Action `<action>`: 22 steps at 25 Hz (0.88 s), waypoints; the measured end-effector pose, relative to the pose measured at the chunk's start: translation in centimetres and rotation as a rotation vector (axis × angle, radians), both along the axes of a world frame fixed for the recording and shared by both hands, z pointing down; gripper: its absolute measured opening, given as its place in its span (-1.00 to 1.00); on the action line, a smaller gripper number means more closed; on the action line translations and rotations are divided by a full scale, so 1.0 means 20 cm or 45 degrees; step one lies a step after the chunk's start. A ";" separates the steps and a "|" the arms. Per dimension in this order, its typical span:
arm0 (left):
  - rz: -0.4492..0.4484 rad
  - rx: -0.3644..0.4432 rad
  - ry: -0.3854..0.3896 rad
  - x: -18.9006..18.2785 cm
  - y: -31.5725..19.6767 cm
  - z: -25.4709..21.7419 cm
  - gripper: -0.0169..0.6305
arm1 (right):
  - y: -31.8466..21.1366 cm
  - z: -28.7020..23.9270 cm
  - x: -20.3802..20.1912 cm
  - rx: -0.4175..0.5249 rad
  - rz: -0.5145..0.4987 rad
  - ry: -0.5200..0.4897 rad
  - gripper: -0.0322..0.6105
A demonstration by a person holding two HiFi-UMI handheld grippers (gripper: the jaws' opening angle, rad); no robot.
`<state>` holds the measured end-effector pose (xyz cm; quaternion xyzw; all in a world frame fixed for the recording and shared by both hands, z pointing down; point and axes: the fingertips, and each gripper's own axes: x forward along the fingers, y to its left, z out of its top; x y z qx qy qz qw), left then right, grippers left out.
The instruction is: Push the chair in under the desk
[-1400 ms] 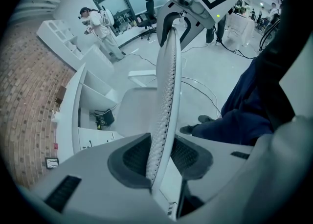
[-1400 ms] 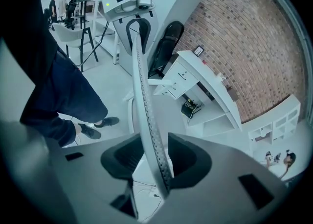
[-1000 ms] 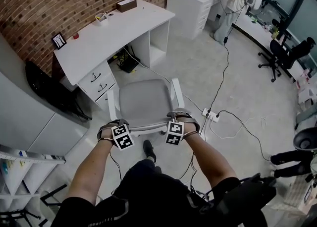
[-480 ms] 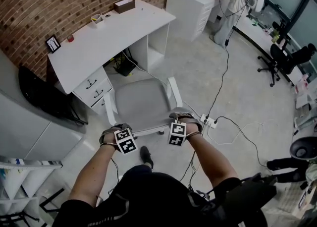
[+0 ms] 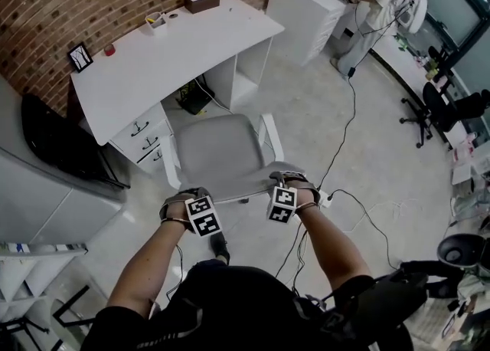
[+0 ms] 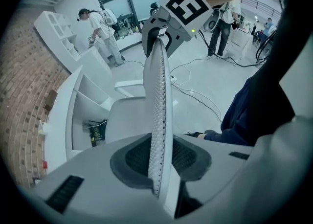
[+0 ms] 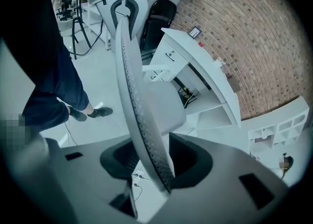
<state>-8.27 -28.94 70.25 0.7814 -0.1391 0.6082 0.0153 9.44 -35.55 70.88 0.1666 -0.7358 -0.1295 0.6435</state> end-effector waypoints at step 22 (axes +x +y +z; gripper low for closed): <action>-0.106 -0.088 0.217 0.29 -0.39 0.01 -0.72 | -0.57 0.03 0.22 -0.014 -0.146 0.107 -0.38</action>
